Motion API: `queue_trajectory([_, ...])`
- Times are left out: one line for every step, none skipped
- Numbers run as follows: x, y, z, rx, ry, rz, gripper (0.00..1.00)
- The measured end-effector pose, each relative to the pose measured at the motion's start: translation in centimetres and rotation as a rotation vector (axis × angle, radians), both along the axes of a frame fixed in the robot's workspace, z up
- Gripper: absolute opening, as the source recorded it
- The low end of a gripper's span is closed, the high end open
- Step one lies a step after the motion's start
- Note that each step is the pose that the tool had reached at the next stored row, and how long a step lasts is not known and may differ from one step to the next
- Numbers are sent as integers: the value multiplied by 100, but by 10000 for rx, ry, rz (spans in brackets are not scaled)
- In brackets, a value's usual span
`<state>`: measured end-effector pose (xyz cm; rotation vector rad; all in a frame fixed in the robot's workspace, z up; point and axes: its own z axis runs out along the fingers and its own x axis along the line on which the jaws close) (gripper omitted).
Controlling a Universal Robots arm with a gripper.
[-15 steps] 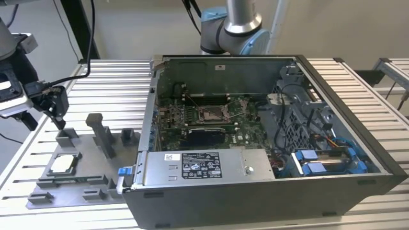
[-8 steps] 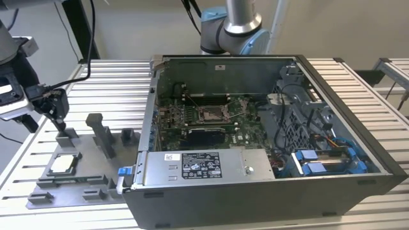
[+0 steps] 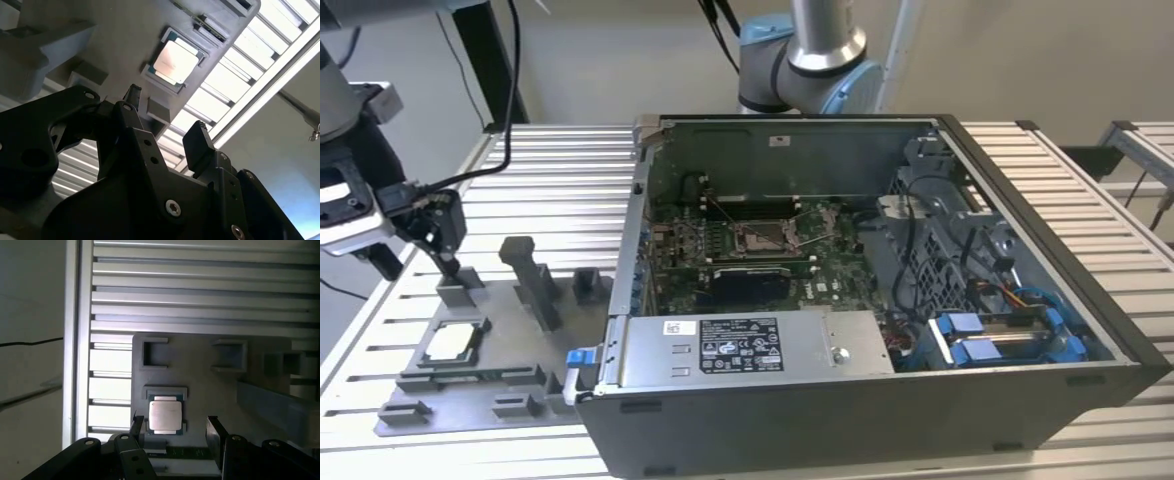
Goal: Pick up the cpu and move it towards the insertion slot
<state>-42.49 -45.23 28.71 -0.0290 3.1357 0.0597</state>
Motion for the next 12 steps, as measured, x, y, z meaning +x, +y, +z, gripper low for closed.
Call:
queue_trajectory([0,0,-7,0,0,0,100])
queue_trajectory([0,0,-13,0,1,0,100])
queue_trajectory([0,0,-18,0,0,0,100])
queue_trajectory([0,0,-19,-1,2,-1,100])
queue_trajectory([0,0,-20,-1,2,0,100])
queue_trajectory([0,0,-20,-1,2,1,100])
queue_trajectory([0,0,-22,0,0,2,100])
queue_trajectory([-1,0,-29,2,-3,3,100])
queue_trajectory([-1,-1,-38,3,-4,3,100])
queue_trajectory([-3,-2,-45,1,-2,2,100])
queue_trajectory([-3,-5,-53,0,0,2,100])
queue_trajectory([-6,-7,-63,0,1,2,100])
